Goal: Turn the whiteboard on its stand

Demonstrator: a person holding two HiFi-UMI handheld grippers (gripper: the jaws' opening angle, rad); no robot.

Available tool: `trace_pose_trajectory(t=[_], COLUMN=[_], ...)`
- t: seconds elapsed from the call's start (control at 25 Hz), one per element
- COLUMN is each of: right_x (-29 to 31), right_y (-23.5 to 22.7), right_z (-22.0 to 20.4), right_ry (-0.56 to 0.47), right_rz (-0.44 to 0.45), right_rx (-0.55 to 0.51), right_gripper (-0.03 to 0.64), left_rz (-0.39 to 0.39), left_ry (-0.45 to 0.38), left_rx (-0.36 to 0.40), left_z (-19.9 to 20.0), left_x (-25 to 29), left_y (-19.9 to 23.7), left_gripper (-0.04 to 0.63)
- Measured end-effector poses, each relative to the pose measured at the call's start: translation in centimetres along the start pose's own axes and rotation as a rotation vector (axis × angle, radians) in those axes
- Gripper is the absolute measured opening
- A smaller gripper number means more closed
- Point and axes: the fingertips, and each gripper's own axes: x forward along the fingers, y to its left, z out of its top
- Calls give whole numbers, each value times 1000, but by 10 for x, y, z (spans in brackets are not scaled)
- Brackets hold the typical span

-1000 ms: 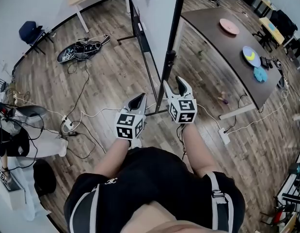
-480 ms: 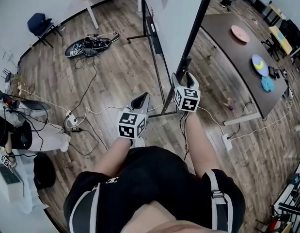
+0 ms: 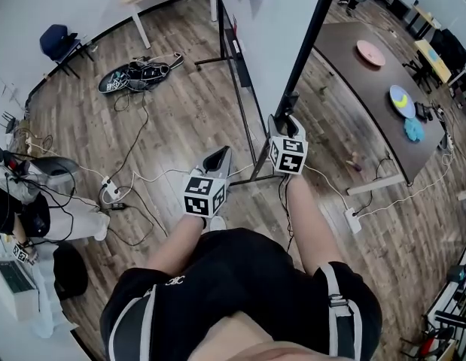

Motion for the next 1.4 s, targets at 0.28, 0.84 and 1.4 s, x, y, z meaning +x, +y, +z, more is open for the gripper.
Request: trace_pose_trajectory(t=[0.28, 0.84, 1.4], right_x=[-1, -14, -42], right_y=[0, -10, -8], right_z=[-1, -4, -12], right_ry=[4, 13, 30], right_rz=[0, 18, 17], right_rx=[-5, -13, -19], right_gripper=[201, 201, 199], left_rz=[-35, -40, -47], left_ry=[11, 22, 27], left_rx=[-5, -17, 2], left_z=[-2, -9, -9], left_x=[13, 17, 14], left_y=[-8, -22, -43], left_gripper=[9, 9, 9])
